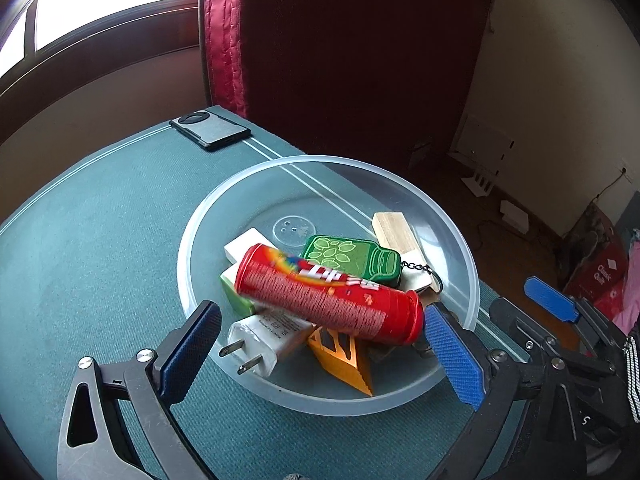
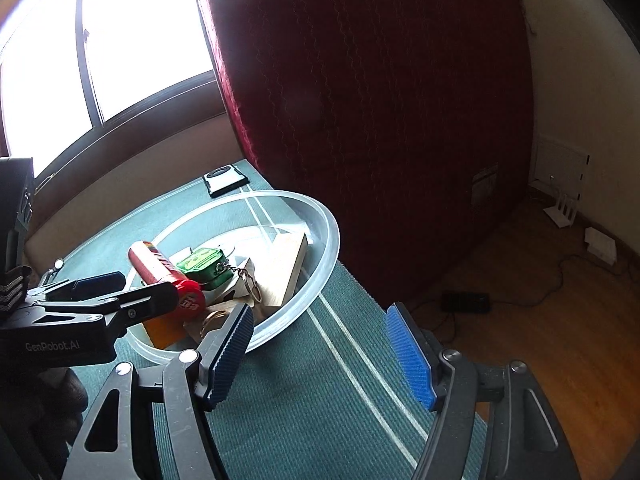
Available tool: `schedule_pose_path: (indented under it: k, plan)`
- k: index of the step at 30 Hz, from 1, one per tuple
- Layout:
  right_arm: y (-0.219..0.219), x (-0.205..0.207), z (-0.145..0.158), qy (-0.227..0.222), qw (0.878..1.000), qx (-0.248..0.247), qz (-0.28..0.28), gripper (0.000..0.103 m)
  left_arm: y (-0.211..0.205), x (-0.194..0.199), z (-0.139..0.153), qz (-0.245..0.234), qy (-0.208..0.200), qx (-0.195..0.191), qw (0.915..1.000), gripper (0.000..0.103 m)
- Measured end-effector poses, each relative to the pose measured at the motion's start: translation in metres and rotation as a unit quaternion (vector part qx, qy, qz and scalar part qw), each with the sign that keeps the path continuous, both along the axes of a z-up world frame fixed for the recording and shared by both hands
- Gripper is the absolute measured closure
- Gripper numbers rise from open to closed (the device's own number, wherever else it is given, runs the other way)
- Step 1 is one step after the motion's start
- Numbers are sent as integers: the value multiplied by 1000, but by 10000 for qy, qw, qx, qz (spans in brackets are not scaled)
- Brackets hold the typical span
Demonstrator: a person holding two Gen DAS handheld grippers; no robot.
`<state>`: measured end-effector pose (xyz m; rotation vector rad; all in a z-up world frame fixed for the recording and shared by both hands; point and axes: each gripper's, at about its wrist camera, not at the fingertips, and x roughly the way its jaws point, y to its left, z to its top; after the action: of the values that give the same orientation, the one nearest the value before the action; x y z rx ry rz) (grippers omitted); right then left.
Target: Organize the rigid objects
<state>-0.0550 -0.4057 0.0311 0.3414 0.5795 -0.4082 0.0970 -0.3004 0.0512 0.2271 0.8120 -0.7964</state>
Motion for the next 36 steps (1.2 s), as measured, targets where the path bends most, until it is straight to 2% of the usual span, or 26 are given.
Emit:
schedule_pose_path:
  k: [9, 17, 23, 32, 36]
  plan:
    - [3, -1, 1, -26, 10000, 6, 62, 16, 9, -10, 5, 53, -167, -39, 9998, 0]
    - [9, 2, 2, -22, 9996, 44, 270, 1, 27, -23, 12, 390, -550, 26, 9977, 0]
    - [21, 4, 0, 82, 9988, -45, 474, 1, 39, -31, 16, 719, -872, 124, 9935, 0]
    - [32, 2, 1, 175, 9983, -249, 494, 0, 48, -42, 16, 1220, -1264, 443, 9834, 0]
    - [36, 1, 2, 230, 9978, -334, 519, 0, 48, -49, 18, 1298, -1431, 588, 9794, 0]
